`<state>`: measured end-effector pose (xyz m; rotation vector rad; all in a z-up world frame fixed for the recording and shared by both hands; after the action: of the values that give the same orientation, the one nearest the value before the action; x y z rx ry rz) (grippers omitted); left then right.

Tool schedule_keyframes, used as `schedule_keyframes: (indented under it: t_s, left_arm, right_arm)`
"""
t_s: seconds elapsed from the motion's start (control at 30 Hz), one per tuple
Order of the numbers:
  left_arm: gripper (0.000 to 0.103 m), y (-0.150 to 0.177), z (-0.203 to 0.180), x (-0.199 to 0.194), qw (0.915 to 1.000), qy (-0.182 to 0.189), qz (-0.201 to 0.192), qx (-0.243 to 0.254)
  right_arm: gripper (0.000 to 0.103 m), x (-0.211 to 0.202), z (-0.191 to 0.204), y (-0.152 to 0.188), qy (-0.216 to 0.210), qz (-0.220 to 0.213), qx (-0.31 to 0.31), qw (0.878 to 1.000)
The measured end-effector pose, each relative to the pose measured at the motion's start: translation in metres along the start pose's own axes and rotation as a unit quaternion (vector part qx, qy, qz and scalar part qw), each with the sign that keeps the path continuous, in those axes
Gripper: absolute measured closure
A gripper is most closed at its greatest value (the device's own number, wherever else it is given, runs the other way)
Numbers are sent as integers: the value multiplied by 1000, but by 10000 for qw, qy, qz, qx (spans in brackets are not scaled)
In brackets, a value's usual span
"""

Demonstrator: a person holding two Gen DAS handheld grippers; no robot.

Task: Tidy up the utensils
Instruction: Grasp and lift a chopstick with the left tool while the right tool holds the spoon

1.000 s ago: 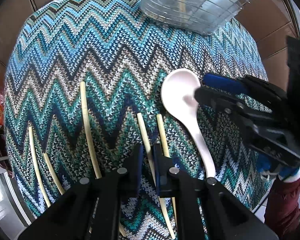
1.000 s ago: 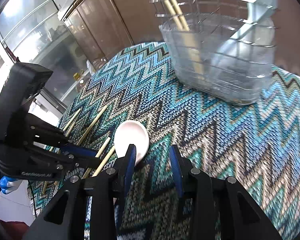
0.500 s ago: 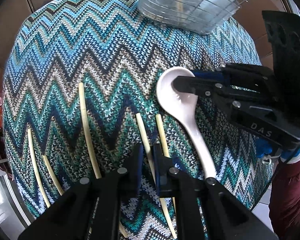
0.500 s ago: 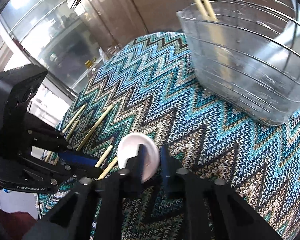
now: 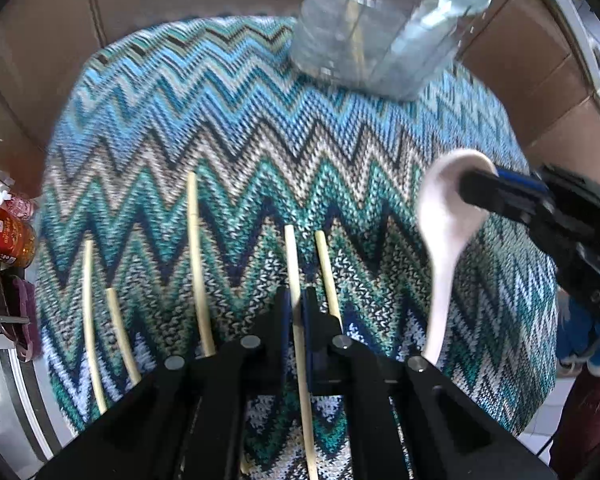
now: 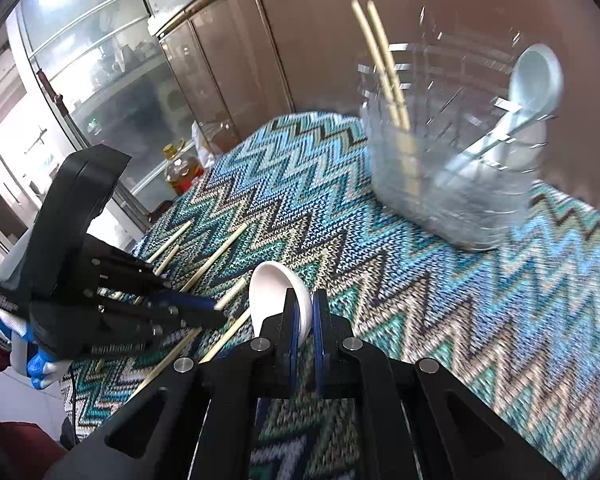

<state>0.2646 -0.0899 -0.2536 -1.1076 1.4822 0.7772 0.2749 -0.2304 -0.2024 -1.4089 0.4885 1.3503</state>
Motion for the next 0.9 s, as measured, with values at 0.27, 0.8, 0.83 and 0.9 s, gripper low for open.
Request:
schedule_keyframes:
  t_s: [0.27, 0.8, 0.83, 0.9]
  left_arm:
    - [99, 31, 8, -54, 9967, 235, -768, -85]
    - [99, 72, -14, -143, 9804, 532, -1891, -123]
    - [99, 71, -16, -146, 9794, 555, -1936, -120]
    - [99, 66, -19, -156, 9769, 609, -2046, -114]
  right_arm:
    - [97, -46, 14, 27, 240, -389, 98, 9989]
    - [97, -119, 39, 67, 789, -1120, 475, 9894]
    - [97, -124, 36, 67, 853, -1193, 551, 9877]
    - [97, -135, 28, 65, 969, -1355, 720, 9834]
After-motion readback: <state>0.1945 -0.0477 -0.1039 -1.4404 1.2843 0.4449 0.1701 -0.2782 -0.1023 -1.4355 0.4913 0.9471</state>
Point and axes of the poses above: each gripper's, at about its wrist camera, not at the fingertips, and x roughly the way its jaws point, z to its left, y to its underside, the point moved 2 cm from there along x, roughly the way its jaws point, and after that the axes turned 14 degrees about z, right-handed, at the moved point
